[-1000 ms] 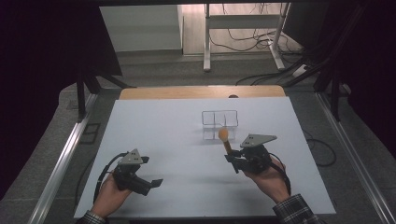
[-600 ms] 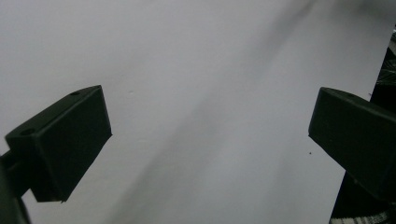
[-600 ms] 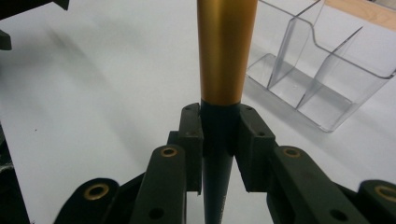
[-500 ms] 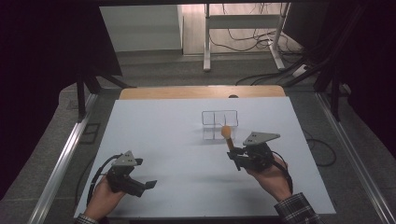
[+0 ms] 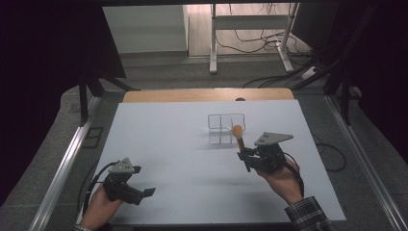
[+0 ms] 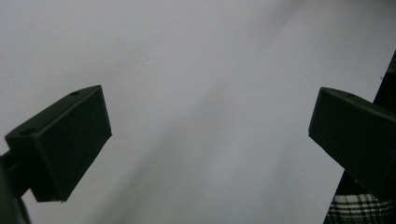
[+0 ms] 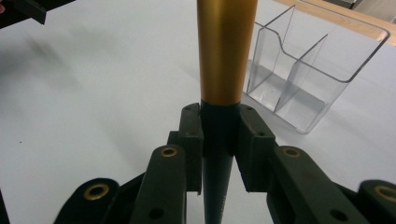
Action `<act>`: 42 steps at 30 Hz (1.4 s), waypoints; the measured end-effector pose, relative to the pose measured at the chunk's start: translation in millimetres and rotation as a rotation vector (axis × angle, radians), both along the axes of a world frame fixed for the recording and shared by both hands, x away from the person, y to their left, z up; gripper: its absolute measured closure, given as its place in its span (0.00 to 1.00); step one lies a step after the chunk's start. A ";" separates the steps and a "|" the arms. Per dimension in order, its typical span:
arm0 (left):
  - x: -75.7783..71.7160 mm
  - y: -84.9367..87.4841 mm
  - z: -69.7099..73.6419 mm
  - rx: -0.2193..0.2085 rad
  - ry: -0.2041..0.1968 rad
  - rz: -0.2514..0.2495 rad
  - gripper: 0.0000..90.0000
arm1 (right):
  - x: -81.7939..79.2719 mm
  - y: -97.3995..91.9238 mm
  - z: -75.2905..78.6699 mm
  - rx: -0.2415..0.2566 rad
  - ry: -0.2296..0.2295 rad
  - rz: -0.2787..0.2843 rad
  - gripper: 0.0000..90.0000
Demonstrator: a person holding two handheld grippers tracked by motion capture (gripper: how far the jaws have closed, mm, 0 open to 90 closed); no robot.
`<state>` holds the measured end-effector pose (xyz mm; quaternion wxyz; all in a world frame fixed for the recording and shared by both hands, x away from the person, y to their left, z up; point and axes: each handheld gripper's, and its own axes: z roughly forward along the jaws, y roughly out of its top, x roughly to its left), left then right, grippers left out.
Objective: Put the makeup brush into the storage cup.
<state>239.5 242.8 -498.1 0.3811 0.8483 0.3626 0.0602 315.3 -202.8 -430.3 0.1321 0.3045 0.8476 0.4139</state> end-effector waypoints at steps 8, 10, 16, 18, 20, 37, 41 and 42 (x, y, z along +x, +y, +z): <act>-2.1 5.2 -0.9 0.006 -0.003 0.014 0.00 | 4.9 -1.1 1.6 0.012 -0.001 -0.007 0.81; -2.6 6.4 -1.1 0.004 -0.006 0.018 0.00 | 6.6 -2.1 1.9 0.016 -0.002 -0.012 0.81; -4.0 8.7 -1.6 0.013 -0.004 0.021 0.00 | 11.7 -6.5 4.1 0.036 0.000 -0.026 0.81; -4.4 8.9 -2.4 0.021 -0.002 0.020 0.00 | 13.2 -7.7 4.5 0.042 0.004 -0.032 0.81; -4.9 9.1 -2.6 0.026 0.000 0.016 0.00 | 14.7 -8.5 4.6 0.048 0.007 -0.038 0.81; -9.4 18.0 -3.6 0.025 0.003 0.043 0.00 | 25.2 -14.0 7.6 0.060 0.009 -0.054 0.81; -10.4 20.4 -4.2 0.023 0.007 0.050 0.00 | 28.1 -14.0 8.9 0.063 0.009 -0.058 0.81; -10.6 21.1 -4.4 0.025 0.008 0.050 0.00 | 29.2 -14.2 9.1 0.064 0.007 -0.059 0.81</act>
